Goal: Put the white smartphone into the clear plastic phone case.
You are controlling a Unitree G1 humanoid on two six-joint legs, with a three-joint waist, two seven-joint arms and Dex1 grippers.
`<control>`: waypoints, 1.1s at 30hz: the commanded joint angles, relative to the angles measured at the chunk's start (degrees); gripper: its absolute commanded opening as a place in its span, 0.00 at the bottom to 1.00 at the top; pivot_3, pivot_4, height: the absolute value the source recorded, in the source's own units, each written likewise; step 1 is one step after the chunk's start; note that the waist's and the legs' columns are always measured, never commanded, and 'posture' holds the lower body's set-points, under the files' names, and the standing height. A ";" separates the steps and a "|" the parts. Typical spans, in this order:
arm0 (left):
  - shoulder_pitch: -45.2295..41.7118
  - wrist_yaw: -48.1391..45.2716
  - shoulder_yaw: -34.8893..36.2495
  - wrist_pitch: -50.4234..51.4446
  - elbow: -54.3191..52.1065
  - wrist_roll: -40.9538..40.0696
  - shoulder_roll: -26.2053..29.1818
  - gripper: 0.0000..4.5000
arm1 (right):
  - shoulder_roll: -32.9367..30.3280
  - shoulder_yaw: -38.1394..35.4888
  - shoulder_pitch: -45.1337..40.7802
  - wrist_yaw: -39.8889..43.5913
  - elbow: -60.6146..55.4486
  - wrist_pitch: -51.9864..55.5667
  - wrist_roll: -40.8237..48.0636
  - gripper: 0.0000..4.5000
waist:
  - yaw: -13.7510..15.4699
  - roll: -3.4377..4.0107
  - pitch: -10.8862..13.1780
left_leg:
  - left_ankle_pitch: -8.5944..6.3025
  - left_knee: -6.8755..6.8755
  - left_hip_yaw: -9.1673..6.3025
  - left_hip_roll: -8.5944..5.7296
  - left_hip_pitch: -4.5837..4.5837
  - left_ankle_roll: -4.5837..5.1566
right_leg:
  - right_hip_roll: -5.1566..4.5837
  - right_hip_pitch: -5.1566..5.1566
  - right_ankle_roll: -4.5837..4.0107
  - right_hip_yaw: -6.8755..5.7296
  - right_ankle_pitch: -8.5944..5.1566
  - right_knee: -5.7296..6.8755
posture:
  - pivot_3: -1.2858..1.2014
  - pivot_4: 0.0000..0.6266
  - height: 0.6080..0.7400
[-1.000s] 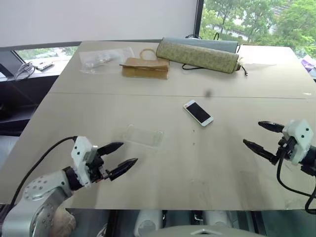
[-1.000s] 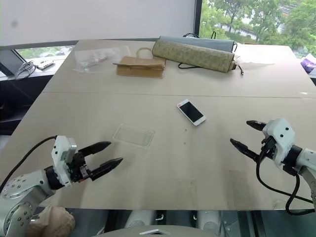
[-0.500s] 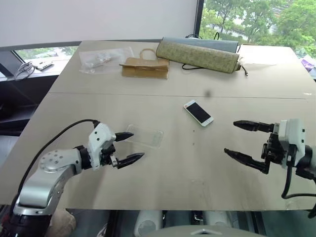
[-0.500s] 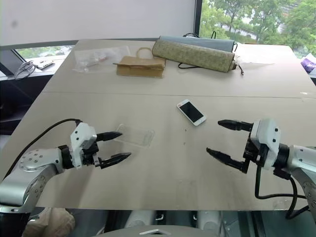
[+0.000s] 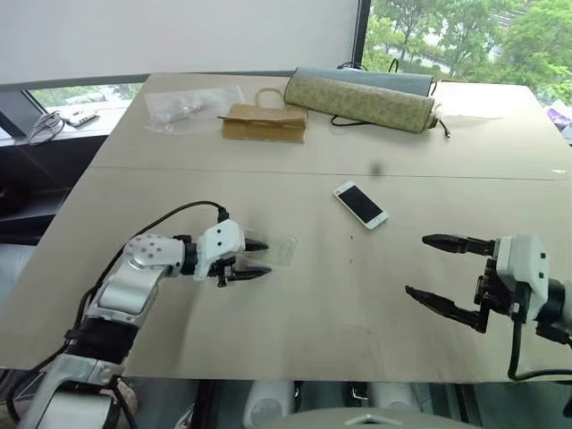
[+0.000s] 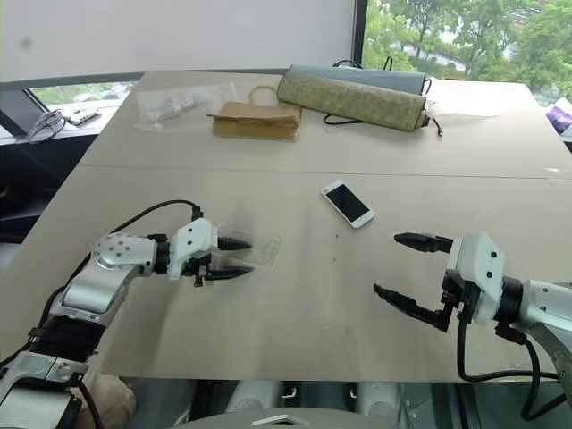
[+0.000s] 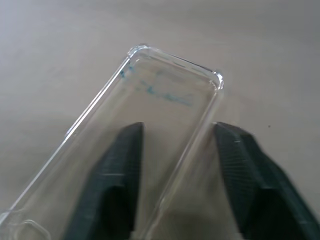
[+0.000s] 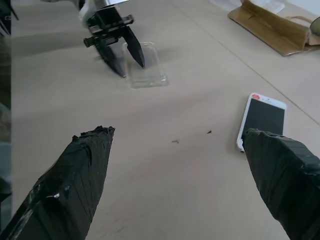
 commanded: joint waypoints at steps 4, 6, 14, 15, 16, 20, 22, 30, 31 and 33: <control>-1.94 -8.70 -2.50 0.71 4.92 -0.09 1.30 0.02 | -0.50 -3.58 2.86 2.87 -2.12 -2.82 1.40 1.00 | -0.30 0.07 -0.06 | 0.00 0.00 0.02 0.00 0.06 0.00 | 0.00 0.05 0.01 0.02 -0.01 0.00 | 0.52 0.24 1.00; -2.82 -9.56 -2.42 1.46 4.31 -1.01 0.69 0.02 | -0.60 -4.33 3.51 3.78 -2.19 -3.15 1.98 1.00 | -0.35 0.06 -0.06 | 0.00 0.00 0.02 0.00 0.07 0.00 | 0.01 0.06 0.02 0.03 -0.01 0.01 | 0.52 0.24 1.00; -8.64 -9.32 -3.88 9.71 -3.07 -3.94 -5.10 0.02 | -0.44 -4.14 3.22 4.26 -0.73 -4.46 1.09 1.00 | 0.34 0.03 -0.04 | 0.00 0.14 -0.07 -0.02 -0.06 0.01 | 0.01 0.06 0.03 -0.04 -0.01 0.01 | 0.52 0.24 1.00; -9.65 -9.62 -4.83 9.12 -3.03 -3.33 -6.06 0.02 | -0.44 -4.02 2.89 4.14 -0.28 -4.64 0.79 1.00 | 0.39 0.01 -0.04 | 0.00 0.18 -0.08 -0.02 -0.09 0.02 | 0.02 0.05 0.04 -0.05 -0.01 0.02 | 0.52 0.24 1.00; -10.36 -9.90 -5.56 8.82 -2.87 -2.83 -6.82 0.02 | -0.42 -3.95 2.58 4.01 0.09 -4.82 0.47 1.00 | 0.41 0.00 -0.04 | 0.00 0.18 -0.08 -0.03 -0.09 0.02 | 0.02 0.06 0.04 -0.05 -0.01 0.02 | 0.52 0.24 1.00; -14.18 -8.53 -9.30 7.21 -0.10 -0.11 -12.31 0.02 | -0.41 -4.34 1.52 3.60 1.34 -5.51 -0.45 1.00 | 0.81 0.01 -0.05 | 0.00 0.19 -0.04 -0.06 -0.05 0.02 | 0.06 0.07 0.03 0.01 -0.01 0.05 | 0.52 0.24 1.00; -15.01 -8.33 -10.35 6.94 0.54 0.74 -13.92 0.02 | -0.40 -4.40 1.46 3.48 1.55 -5.94 -1.04 1.00 | 0.77 0.01 -0.05 | 0.00 0.24 -0.02 -0.11 -0.05 0.02 | 0.10 0.07 0.00 0.04 0.02 0.06 | 0.52 0.24 1.00; -17.83 -5.95 -14.92 8.27 2.30 5.99 -17.78 0.02 | 0.18 -3.98 2.29 0.56 0.20 -4.82 -2.41 1.00 | 0.94 0.01 -0.04 | 0.00 0.28 -0.05 -0.10 -0.06 0.02 | 0.18 0.07 -0.01 0.03 0.02 0.07 | 0.52 0.24 1.00; -17.70 -5.70 -15.04 9.50 1.33 5.91 -17.94 0.02 | 0.17 -4.00 2.47 0.13 0.01 -4.83 -2.87 1.00 | 0.94 0.01 -0.04 | -0.01 0.28 -0.05 -0.09 -0.06 0.02 | 0.17 0.07 -0.01 0.05 0.02 0.07 | 0.52 0.24 1.00; -17.09 -5.28 -15.64 12.58 -1.73 5.81 -17.90 0.02 | 0.14 -3.87 2.89 -0.39 -0.28 -4.69 -3.06 1.00 | 0.93 0.00 -0.04 | -0.01 0.29 -0.05 -0.07 -0.07 0.02 | 0.17 0.06 -0.01 0.05 0.02 0.07 | 0.52 0.24 1.00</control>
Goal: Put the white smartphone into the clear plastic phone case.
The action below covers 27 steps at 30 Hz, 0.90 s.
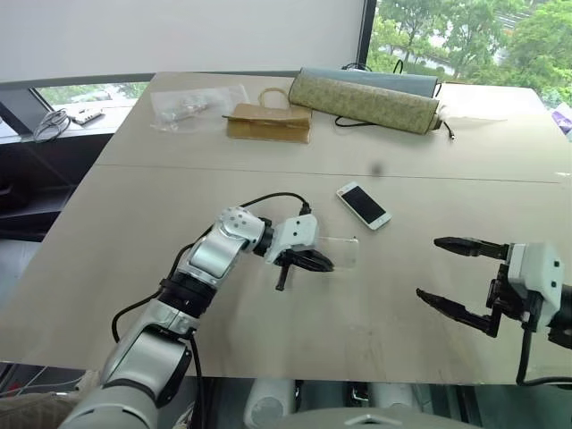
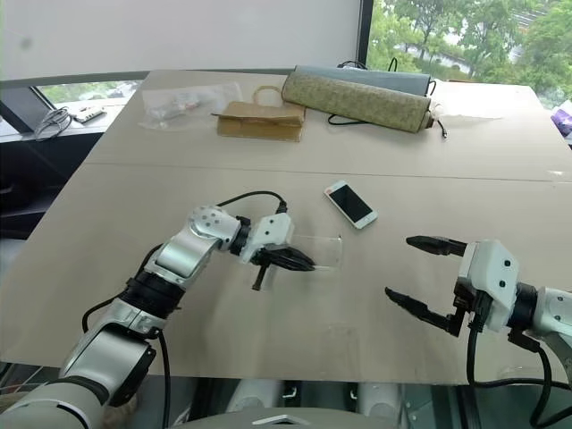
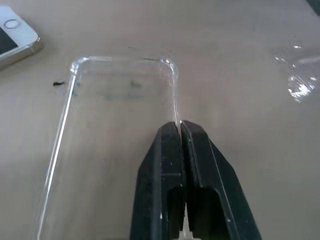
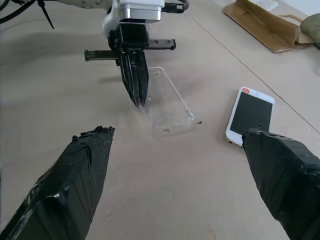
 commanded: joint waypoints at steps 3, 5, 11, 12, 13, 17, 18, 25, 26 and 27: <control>1.00 1.89 -1.45 9.18 -10.19 0.05 0.64 0.02 | 0.25 -0.79 0.84 -1.57 -2.54 -0.14 -0.33 1.00 | -0.02 0.00 0.00 | 0.00 0.00 -0.01 0.04 0.00 0.00 | 0.00 0.00 0.00 0.00 0.00 0.01 | 0.52 0.24 1.00; 0.99 3.65 -1.71 11.63 -11.65 0.97 0.71 0.02 | 0.41 -0.51 0.87 -1.91 -2.63 -0.40 -0.52 1.00 | -0.02 0.00 0.00 | 0.00 0.00 -0.01 0.05 0.01 0.00 | 0.00 0.00 0.01 0.02 0.00 0.01 | 0.52 0.24 1.00; -0.88 5.71 -2.62 17.09 -11.02 0.26 -1.18 0.02 | 0.14 0.26 -0.42 -2.35 -2.10 -0.09 -0.41 1.00 | -0.03 0.00 0.00 | 0.00 0.06 -0.02 0.04 0.02 0.00 | 0.00 0.00 0.05 0.01 -0.03 0.07 | 0.52 0.24 1.00; -1.08 5.96 -2.94 17.03 -10.70 0.59 -1.52 0.02 | 0.02 0.30 -0.61 -2.30 -1.98 -0.15 -0.45 1.00 | -0.01 0.00 0.00 | 0.00 0.07 -0.03 0.03 0.01 0.00 | 0.00 0.00 0.05 0.00 -0.03 0.07 | 0.52 0.24 1.00; -1.27 6.30 -3.21 16.94 -10.29 0.85 -1.98 0.02 | -0.13 0.20 -0.79 -2.21 -1.86 -0.10 -0.32 1.00 | 0.01 0.00 0.00 | 0.00 0.08 -0.03 0.03 0.00 0.00 | 0.00 0.01 0.05 0.00 -0.03 0.07 | 0.52 0.24 1.00; -1.95 7.46 -3.53 16.54 -9.01 0.92 -3.63 0.02 | -0.51 -0.29 -1.08 -2.08 -2.03 0.55 0.29 1.00 | 0.01 0.00 0.00 | 0.00 0.09 -0.03 -0.01 0.00 0.01 | 0.00 0.01 0.04 0.02 -0.02 0.07 | 0.52 0.24 1.00; -2.17 7.55 -3.66 16.32 -8.69 0.93 -3.85 0.02 | -0.55 -0.39 -1.02 -2.14 -2.21 0.70 0.39 1.00 | 0.01 0.00 0.00 | 0.00 0.09 -0.02 -0.01 0.00 0.01 | 0.00 0.00 0.02 0.02 -0.01 0.07 | 0.52 0.24 1.00; -3.52 6.91 -3.85 14.68 -6.30 0.24 -5.19 0.41 | -0.39 1.05 -2.95 -4.84 -2.28 3.00 -0.52 1.00 | 0.00 0.00 0.00 | 0.00 0.14 -0.02 -0.01 0.00 0.01 | 0.00 0.00 0.01 0.02 0.00 0.11 | 0.52 0.24 1.00; -3.58 7.30 -3.43 14.22 -6.15 0.14 -5.46 0.50 | -0.04 1.71 -3.73 -5.67 -2.12 3.14 -0.96 1.00 | -0.04 0.00 0.00 | 0.00 0.15 -0.02 -0.01 0.00 0.01 | 0.00 0.01 0.01 0.02 -0.01 0.11 | 0.52 0.24 1.00; -3.44 7.31 -2.76 14.65 -6.68 -0.61 -5.51 0.63 | 0.16 2.40 -4.46 -6.42 -2.09 3.76 -0.92 1.00 | -0.04 0.00 0.00 | -0.01 0.17 -0.02 -0.01 0.00 0.01 | 0.00 0.01 0.01 0.04 -0.01 0.11 | 0.52 0.24 1.00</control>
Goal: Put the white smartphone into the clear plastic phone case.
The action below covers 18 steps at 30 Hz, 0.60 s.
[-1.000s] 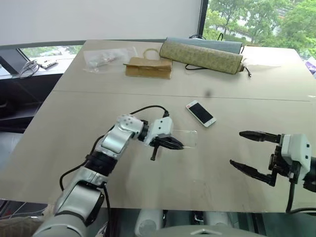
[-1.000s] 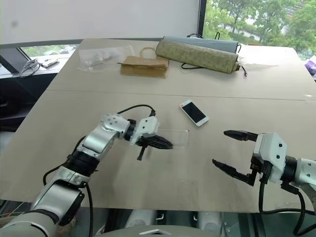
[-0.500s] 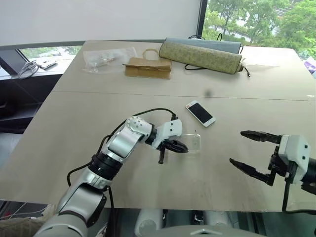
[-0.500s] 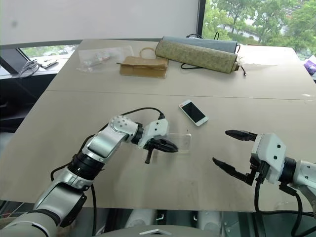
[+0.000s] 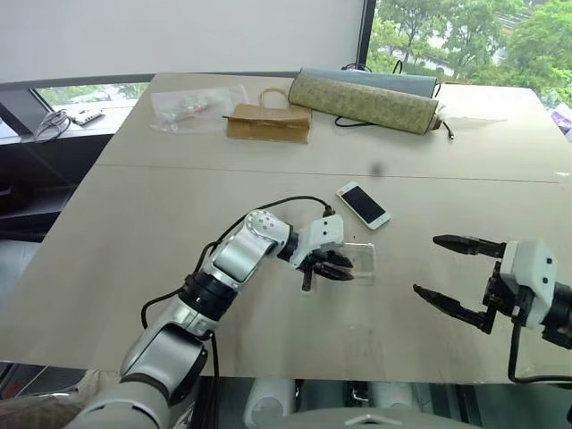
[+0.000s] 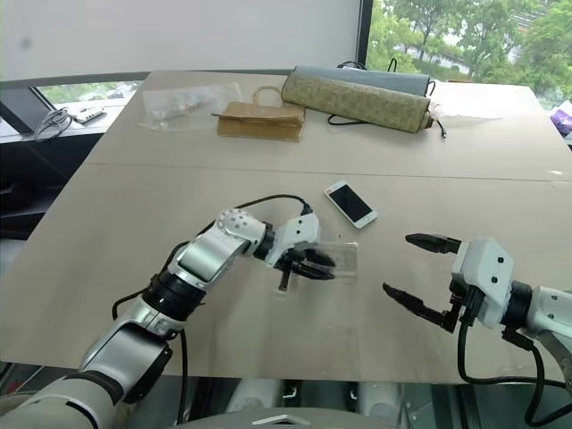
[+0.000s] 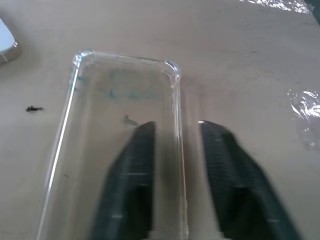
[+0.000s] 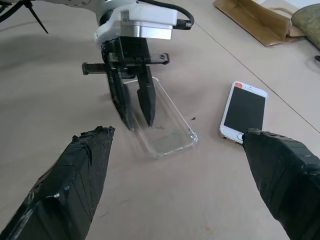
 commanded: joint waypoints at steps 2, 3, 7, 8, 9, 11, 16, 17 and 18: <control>-0.06 0.30 3.47 -0.24 -3.21 -3.08 -0.10 0.82 | 1.25 2.67 -3.38 -5.18 -1.17 0.73 -2.59 1.00 | -0.07 0.00 0.00 | 0.00 0.01 0.00 0.01 0.00 0.00 | 0.00 0.00 0.00 0.00 0.00 0.00 | 0.52 0.24 1.00; 0.47 0.45 4.35 -0.24 -4.26 -3.82 0.28 0.94 | 1.81 3.71 -4.19 -6.75 -1.22 0.11 -4.52 1.00 | -0.09 -0.01 0.00 | 0.00 0.01 -0.01 0.02 -0.01 0.00 | 0.00 0.00 -0.01 0.00 0.00 0.00 | 0.52 0.24 1.00; 5.42 0.49 11.05 3.76 -11.67 -11.01 2.91 0.99 | 2.29 10.14 -10.19 -13.42 -1.03 9.45 -6.04 1.00 | -1.01 0.01 0.00 | 0.01 0.01 0.00 0.08 0.02 -0.02 | -0.01 -0.05 -0.16 0.11 0.08 0.15 | 0.52 0.24 1.00; 7.69 0.89 13.38 4.46 -13.55 -12.79 4.04 0.99 | 2.67 11.98 -13.06 -14.65 0.67 13.57 -4.95 1.00 | -1.33 0.00 0.00 | 0.01 0.01 0.00 0.08 0.03 -0.03 | -0.04 -0.05 -0.16 0.14 0.08 0.17 | 0.52 0.24 1.00; 9.25 1.27 14.81 5.04 -14.97 -13.98 4.81 0.99 | 2.89 13.04 -14.95 -15.42 1.84 16.53 -4.02 1.00 | -1.52 0.00 0.00 | 0.02 0.03 -0.01 0.08 0.06 -0.03 | -0.06 -0.05 -0.16 0.13 0.09 0.20 | 0.52 0.24 1.00; 14.69 3.19 19.46 5.41 -18.28 -16.29 6.74 0.99 | 5.82 16.06 -20.68 -17.69 7.04 18.32 -5.07 1.00 | -1.62 -0.07 -0.02 | 0.01 0.08 0.01 0.05 0.08 -0.02 | -0.09 -0.05 -0.16 0.18 0.09 0.28 | 0.52 0.24 1.00; 24.60 9.41 28.15 4.82 -24.34 -19.82 8.20 0.99 | 11.24 23.13 -30.60 -21.79 16.53 19.36 -10.80 1.00 | -1.41 -0.04 0.03 | 0.00 0.06 0.00 0.05 0.20 -0.01 | -0.06 -0.07 -0.17 0.32 0.08 0.42 | 0.52 0.24 1.00; 26.03 10.46 29.64 4.86 -25.32 -20.63 8.21 0.99 | 12.13 24.44 -31.99 -22.74 18.19 19.20 -12.33 1.00 | -1.34 -0.05 0.03 | 0.00 0.06 0.01 0.04 0.17 -0.01 | -0.06 -0.10 -0.18 0.31 0.08 0.44 | 0.52 0.24 1.00; 27.56 11.23 31.07 4.80 -26.46 -21.46 8.37 0.99 | 12.80 25.91 -33.16 -23.03 19.82 18.83 -13.75 1.00 | -1.27 -0.05 0.03 | 0.00 0.06 0.00 0.04 0.17 -0.01 | -0.06 -0.10 -0.18 0.31 0.08 0.44 | 0.52 0.24 1.00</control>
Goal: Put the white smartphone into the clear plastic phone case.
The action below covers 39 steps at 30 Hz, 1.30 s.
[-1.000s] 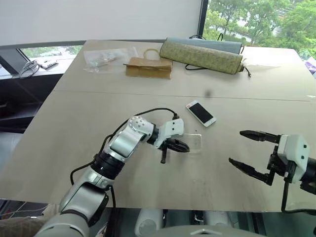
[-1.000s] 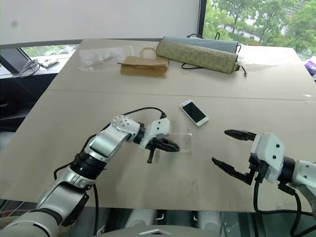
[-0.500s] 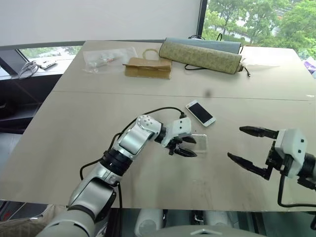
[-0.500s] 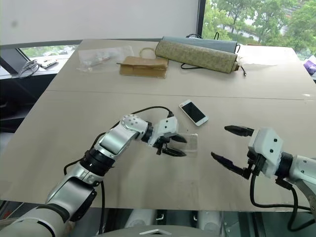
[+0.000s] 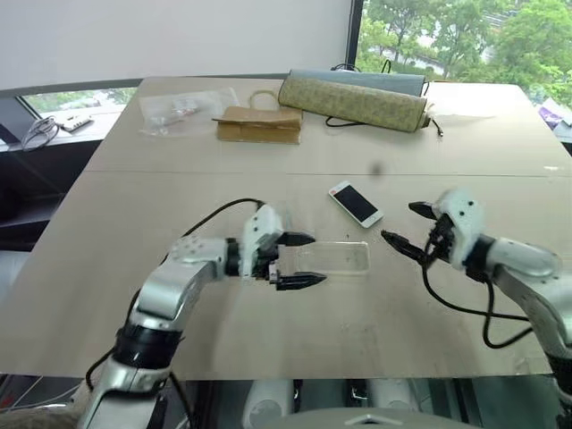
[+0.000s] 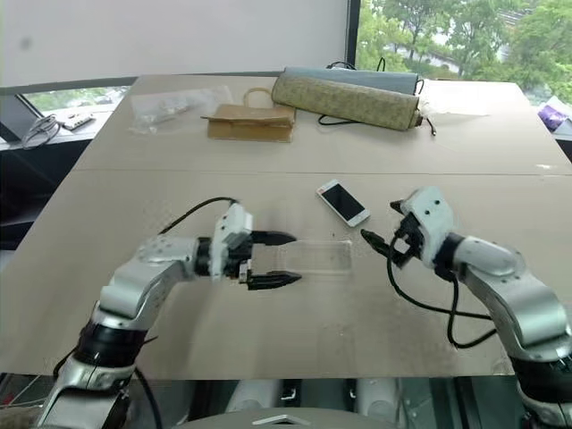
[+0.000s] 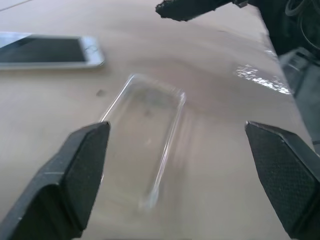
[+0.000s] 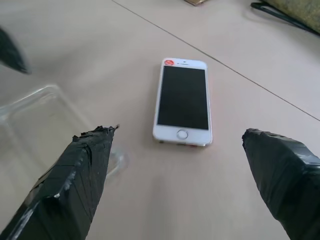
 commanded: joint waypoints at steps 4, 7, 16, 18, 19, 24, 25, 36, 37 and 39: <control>8.00 4.49 8.79 -1.46 -9.23 -5.19 1.97 0.99 | 5.44 5.49 -7.83 -4.13 8.77 0.00 -6.85 1.00 | 0.06 0.00 0.00 | 0.01 0.00 0.02 -0.05 -0.11 -0.01 | -0.08 -0.06 0.00 -0.01 0.01 -0.04 | 0.52 0.24 1.00; 10.81 5.64 10.09 -1.64 -11.86 -6.22 2.98 0.99 | 7.49 6.24 -10.44 -4.36 12.31 0.60 -7.94 1.00 | -0.15 0.01 0.00 | 0.01 0.00 0.05 -0.06 -0.11 -0.02 | -0.08 -0.08 -0.01 0.02 0.01 -0.02 | 0.52 0.24 1.00; 13.79 7.65 13.69 -2.21 -13.62 -10.70 4.47 0.99 | 11.65 9.69 -12.62 -3.67 19.76 0.57 -11.74 1.00 | -0.29 0.02 0.00 | 0.00 0.00 0.06 -0.05 -0.09 0.00 | -0.07 -0.10 -0.02 0.01 0.01 0.02 | 0.52 0.24 1.00; 14.04 7.45 14.42 -2.96 -13.22 -11.01 4.88 0.99 | 12.41 9.87 -12.97 -3.80 21.25 0.92 -12.39 1.00 | -0.45 0.00 -0.02 | 0.00 -0.01 0.09 -0.04 -0.08 0.00 | -0.05 -0.14 -0.01 0.06 0.01 0.04 | 0.52 0.24 1.00; 14.10 7.36 14.74 -3.28 -13.11 -11.23 5.00 0.99 | 12.77 9.76 -13.12 -3.88 21.82 1.05 -12.56 1.00 | -0.53 -0.01 -0.02 | 0.00 -0.01 0.09 -0.03 -0.08 0.00 | -0.03 -0.14 -0.01 0.06 0.01 0.04 | 0.52 0.24 1.00; 14.80 5.91 15.11 -6.65 -11.63 -10.23 6.29 0.99 | 14.32 8.67 -14.21 -4.41 24.68 2.38 -13.14 1.00 | -1.40 -0.02 -0.04 | -0.01 -0.03 0.09 0.01 0.05 0.01 | -0.01 -0.09 -0.03 0.06 0.01 0.12 | 0.52 0.24 1.00; 15.30 5.30 15.18 -7.29 -11.29 -10.20 6.54 0.99 | 14.38 8.65 -14.23 -4.23 24.93 2.37 -13.21 1.00 | -1.50 -0.01 -0.05 | -0.01 -0.05 0.09 0.01 0.09 0.01 | -0.01 -0.06 -0.03 0.07 0.01 0.12 | 0.52 0.24 1.00; 17.75 5.35 14.48 -10.71 -10.03 -9.69 6.69 1.00 | 13.08 10.31 -13.08 -0.03 23.68 0.40 -14.08 0.65 | -1.49 -0.02 -0.05 | -0.02 -0.50 0.30 -0.02 0.54 0.00 | -0.10 0.16 -0.18 0.25 -0.09 0.04 | 0.52 0.24 1.00; 18.04 5.43 14.15 -10.91 -10.05 -9.47 6.68 1.00 | 12.82 10.37 -12.90 0.39 23.46 -0.36 -14.30 0.65 | -1.49 -0.02 -0.05 | -0.02 -0.52 0.30 -0.02 0.54 0.00 | -0.10 0.15 -0.18 0.26 -0.09 0.03 | 0.52 0.24 1.00; 18.64 5.68 13.53 -11.10 -9.74 -8.96 6.55 1.00 | 11.36 9.29 -12.56 2.64 22.08 -4.10 -13.89 0.65 | -1.45 0.00 -0.04 | -0.02 -0.58 0.33 -0.03 0.53 0.00 | -0.10 0.15 -0.15 0.27 -0.07 -0.03 | 0.52 0.24 1.00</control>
